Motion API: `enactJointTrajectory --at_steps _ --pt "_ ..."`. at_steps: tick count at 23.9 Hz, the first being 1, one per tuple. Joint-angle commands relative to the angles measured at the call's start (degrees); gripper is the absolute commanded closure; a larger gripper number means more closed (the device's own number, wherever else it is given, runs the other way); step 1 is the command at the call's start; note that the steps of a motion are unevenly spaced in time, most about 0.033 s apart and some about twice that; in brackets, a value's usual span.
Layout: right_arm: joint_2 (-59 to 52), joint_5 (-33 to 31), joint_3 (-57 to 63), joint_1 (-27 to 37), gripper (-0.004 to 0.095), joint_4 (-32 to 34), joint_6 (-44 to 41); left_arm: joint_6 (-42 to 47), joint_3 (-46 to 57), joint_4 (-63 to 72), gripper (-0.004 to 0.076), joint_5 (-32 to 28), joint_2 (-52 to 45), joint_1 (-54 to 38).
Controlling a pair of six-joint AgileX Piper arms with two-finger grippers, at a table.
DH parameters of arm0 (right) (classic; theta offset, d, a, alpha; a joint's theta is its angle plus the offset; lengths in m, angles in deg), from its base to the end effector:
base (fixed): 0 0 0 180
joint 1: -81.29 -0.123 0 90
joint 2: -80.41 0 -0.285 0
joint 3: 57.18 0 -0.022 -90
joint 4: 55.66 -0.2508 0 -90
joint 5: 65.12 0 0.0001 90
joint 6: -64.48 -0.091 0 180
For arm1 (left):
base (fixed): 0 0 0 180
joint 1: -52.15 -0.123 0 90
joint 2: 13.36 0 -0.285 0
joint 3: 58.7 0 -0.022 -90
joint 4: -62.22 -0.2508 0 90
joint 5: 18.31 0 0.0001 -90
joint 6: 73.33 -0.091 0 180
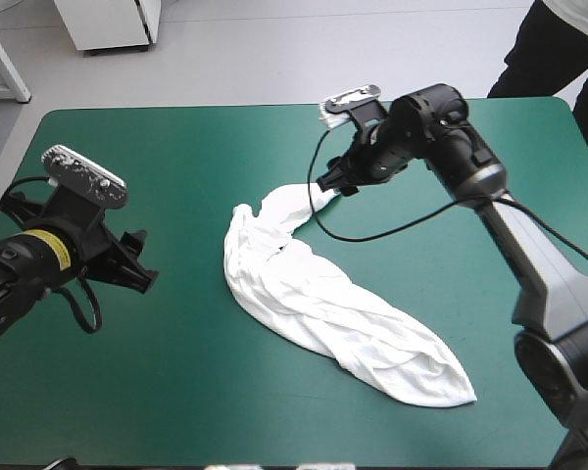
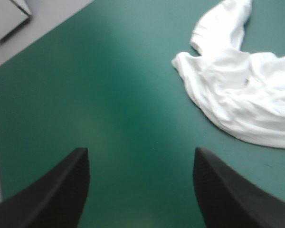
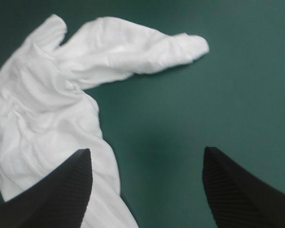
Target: Fold the cloth
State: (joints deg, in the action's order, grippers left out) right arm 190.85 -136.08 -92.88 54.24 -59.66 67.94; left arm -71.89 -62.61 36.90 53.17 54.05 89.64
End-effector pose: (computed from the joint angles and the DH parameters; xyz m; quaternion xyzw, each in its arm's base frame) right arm 0.3418 0.1813 0.4023 -0.2502 0.9216 0.0944 0.2813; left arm 0.1540 -0.0716 0.4608 0.2644 0.8618 0.0817 0.4250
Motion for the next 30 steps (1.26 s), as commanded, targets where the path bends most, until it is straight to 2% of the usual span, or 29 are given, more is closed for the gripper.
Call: enactJointTrajectory --at_steps 1,5,6,8,12,16,22,30 --pt "-10.32 -0.65 8.09 2.01 0.0282 4.77 -0.31 -0.37 -4.88 -5.57 0.0265 -1.07 4.79 -0.12" --pt "-19.96 -0.65 21.49 2.60 0.0283 9.24 -1.75 -3.47 -12.31 -4.23 0.0265 -2.92 16.38 -4.84" --pt "-23.53 -0.65 25.48 2.60 0.0283 9.81 -1.89 -3.74 -15.03 0.98 0.0265 -6.16 20.56 -8.64" --pt "-27.60 -0.65 29.34 2.60 0.0286 10.63 -1.89 -6.16 -17.41 10.92 0.0265 -8.88 25.64 -14.71" --pt "-31.53 -0.65 33.09 2.60 0.0302 10.90 -2.32 -9.17 -18.15 21.94 0.0265 -10.68 34.44 -22.84" --pt "-31.89 -0.58 33.80 2.60 0.0302 8.86 -2.32 -11.32 -20.39 24.36 0.0265 -11.51 41.17 -23.46" --pt "-31.89 -0.58 33.80 2.60 0.0304 8.21 -2.32 -13.39 -31.06 28.81 0.0265 -10.61 53.31 -22.31" --pt "-31.89 -0.58 33.80 2.39 0.0304 7.52 -2.32 -13.39 -31.86 29.04 0.0266 -11.12 60.23 -20.91"
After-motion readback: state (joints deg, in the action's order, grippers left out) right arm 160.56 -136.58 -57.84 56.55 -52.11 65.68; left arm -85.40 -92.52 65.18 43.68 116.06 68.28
